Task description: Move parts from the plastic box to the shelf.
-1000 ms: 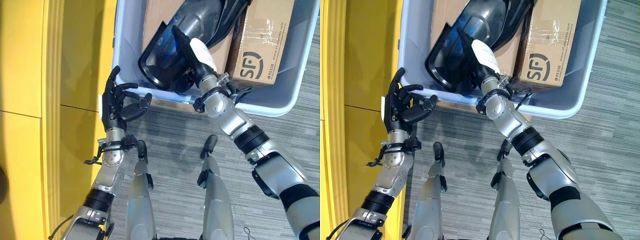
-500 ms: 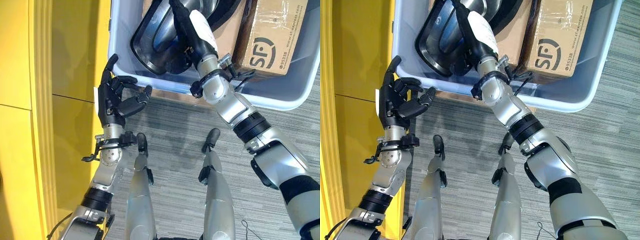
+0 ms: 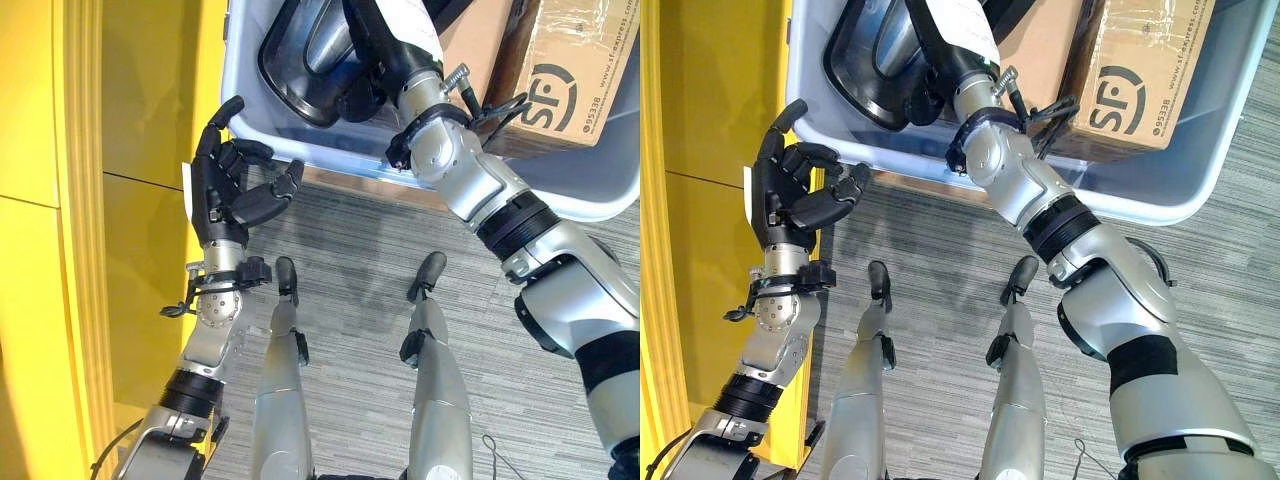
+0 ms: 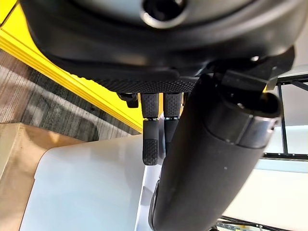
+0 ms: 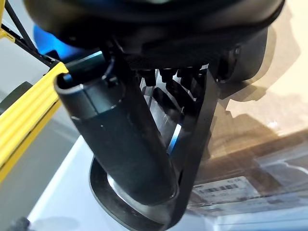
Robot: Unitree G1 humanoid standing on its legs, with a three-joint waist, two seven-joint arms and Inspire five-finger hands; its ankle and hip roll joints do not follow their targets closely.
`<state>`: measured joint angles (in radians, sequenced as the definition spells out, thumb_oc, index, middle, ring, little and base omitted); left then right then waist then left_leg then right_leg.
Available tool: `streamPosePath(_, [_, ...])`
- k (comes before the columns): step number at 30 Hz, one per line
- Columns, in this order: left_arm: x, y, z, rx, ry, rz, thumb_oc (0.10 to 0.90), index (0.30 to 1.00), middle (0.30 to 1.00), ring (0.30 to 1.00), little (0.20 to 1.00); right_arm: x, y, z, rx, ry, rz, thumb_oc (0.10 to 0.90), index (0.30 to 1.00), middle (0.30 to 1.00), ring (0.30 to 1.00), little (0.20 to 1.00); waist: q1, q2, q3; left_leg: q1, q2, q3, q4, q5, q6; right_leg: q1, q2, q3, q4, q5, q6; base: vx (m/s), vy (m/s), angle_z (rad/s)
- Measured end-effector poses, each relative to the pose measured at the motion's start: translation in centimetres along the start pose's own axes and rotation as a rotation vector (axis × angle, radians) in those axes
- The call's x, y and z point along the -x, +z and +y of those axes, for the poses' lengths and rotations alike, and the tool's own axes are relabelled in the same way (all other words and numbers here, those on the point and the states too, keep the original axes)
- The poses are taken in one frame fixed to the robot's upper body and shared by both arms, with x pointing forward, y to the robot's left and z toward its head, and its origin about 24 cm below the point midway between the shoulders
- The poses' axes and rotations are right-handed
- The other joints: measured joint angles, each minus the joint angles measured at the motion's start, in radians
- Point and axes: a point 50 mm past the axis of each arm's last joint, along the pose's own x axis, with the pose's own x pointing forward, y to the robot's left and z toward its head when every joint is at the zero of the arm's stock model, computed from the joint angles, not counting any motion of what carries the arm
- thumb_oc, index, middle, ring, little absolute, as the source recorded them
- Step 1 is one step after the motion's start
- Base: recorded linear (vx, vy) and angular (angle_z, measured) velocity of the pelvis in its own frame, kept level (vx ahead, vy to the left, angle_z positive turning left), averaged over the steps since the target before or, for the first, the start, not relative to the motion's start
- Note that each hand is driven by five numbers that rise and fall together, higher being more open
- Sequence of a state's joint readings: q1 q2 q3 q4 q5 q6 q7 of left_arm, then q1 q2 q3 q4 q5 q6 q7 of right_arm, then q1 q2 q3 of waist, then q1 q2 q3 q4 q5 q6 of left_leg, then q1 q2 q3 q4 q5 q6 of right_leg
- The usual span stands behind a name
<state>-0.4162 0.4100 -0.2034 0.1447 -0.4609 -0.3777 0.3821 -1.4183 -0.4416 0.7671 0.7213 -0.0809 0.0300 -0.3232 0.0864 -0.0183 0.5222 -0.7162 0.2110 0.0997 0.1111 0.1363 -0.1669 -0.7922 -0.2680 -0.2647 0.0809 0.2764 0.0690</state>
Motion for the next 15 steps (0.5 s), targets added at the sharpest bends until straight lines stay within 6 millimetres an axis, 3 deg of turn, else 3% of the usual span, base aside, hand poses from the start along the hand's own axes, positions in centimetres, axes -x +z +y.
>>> streamPosePath(15, [0.1,0.0,0.5,0.000,0.001,0.004,0.900,1.000,1.000,1.000,1.000,-0.4,0.2,-1.2,0.372,0.153,-0.116,0.900,1.000,1.000,1.000,1.000,0.002,-0.001,-0.001,-0.002,0.000,-0.002,-0.002,0.001,0.000,-0.004,0.000,0.000,0.004,0.000,0.000,0.00,0.000,0.00])
